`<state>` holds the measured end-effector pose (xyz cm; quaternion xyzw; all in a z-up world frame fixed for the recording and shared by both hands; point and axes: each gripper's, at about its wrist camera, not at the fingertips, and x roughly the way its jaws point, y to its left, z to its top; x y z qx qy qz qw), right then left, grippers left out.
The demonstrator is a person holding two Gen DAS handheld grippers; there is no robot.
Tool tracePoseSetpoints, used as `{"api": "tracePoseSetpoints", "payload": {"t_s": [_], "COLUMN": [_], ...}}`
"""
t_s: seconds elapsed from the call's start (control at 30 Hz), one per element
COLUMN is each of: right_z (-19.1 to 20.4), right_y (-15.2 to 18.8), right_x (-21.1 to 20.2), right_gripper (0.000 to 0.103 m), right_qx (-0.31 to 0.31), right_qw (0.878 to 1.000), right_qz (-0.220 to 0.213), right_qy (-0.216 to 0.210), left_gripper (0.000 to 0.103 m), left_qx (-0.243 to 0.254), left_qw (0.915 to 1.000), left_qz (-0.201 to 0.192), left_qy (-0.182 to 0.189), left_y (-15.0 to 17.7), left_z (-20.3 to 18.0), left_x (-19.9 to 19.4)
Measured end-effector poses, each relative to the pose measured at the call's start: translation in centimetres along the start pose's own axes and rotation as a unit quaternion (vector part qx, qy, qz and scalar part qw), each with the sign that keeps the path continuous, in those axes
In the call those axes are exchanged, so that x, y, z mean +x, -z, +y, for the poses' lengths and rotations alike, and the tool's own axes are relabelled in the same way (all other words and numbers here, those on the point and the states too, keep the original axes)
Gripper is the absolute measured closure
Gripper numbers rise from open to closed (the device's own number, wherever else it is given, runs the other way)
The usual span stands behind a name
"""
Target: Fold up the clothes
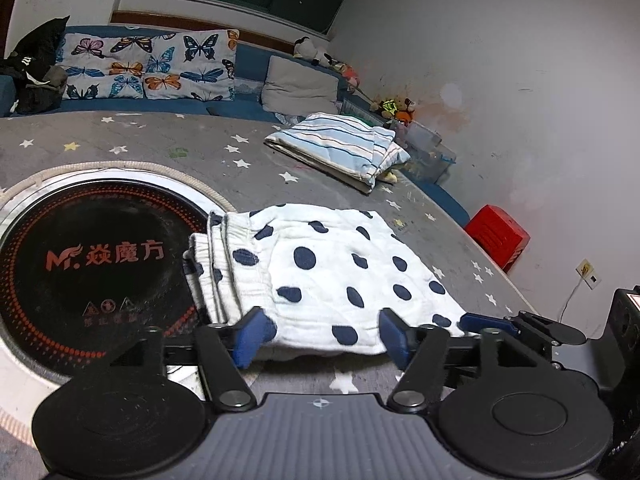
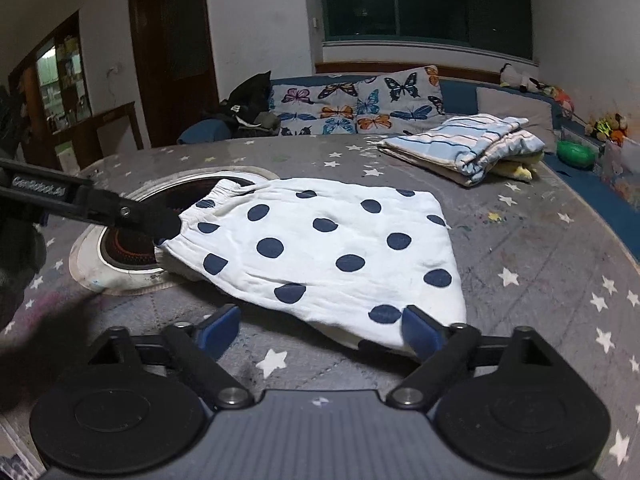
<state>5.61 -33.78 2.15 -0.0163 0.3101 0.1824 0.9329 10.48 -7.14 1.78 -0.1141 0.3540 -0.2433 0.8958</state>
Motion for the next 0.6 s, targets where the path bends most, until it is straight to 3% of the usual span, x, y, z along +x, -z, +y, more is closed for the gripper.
{"api": "tracePoseSetpoints", "payload": {"t_s": [0.23, 0.43, 0.6], "right_z": [0.4, 1.3, 1.9], "right_y": [0.8, 1.2, 1.6], "right_x": [-0.9, -1.4, -1.4], "right_gripper": [0.0, 0.0, 0.0], "right_qx": [0.021, 0.026, 0.033], "right_qw": [1.0, 0.999, 0.999], "right_qz": [-0.01, -0.012, -0.007], "right_qy": [0.01, 0.021, 0.022], "left_gripper": [0.014, 0.002, 0.0], "left_qx": [0.002, 0.011, 0.016], "left_qw": [0.9999, 0.9997, 0.9996], "left_qz": [-0.006, -0.011, -0.013], "left_qy": [-0.01, -0.018, -0.021], "left_y": [1.3, 2.4, 3.2], "left_z": [0.0, -0.1, -0.3], "left_x": [-1.2, -2.1, -2.8]}}
